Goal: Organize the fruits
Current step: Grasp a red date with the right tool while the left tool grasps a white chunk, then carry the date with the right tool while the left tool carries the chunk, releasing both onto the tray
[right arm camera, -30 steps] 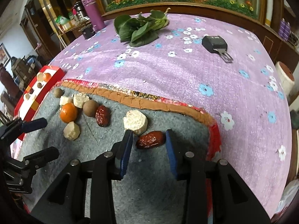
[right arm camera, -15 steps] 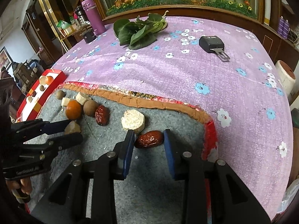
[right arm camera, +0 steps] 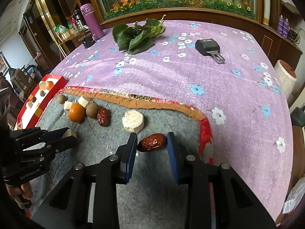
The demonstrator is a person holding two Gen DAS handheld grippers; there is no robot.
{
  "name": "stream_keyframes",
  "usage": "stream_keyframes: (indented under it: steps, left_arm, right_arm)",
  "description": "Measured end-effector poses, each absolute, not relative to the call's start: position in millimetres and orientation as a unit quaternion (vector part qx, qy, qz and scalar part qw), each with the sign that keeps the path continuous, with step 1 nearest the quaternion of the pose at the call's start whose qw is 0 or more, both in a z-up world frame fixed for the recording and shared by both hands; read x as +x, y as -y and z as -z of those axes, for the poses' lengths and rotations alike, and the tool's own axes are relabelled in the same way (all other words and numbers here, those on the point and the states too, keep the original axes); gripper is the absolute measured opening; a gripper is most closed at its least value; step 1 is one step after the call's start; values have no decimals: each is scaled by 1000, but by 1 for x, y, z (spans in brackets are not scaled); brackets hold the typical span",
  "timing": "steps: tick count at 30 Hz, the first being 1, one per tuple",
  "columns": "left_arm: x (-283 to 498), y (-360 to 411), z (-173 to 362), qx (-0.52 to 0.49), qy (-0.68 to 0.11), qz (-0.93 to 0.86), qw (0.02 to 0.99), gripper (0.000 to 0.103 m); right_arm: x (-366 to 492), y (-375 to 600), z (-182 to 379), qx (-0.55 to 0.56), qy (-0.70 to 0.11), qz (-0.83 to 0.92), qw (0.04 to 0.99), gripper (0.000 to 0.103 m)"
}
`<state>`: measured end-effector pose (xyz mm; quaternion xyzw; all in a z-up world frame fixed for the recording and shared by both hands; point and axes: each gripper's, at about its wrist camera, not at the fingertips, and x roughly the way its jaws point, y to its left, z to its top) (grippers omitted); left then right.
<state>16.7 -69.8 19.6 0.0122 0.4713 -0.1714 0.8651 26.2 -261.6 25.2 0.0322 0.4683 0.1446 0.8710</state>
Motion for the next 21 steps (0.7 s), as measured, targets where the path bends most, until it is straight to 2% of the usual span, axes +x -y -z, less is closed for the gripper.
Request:
stream_keyframes:
  steps: [21]
  left_arm:
    - [-35, 30, -46, -4, -443, 202, 874, 23]
  right_arm:
    - [-59, 198, -24, 45, -506, -173, 844, 33]
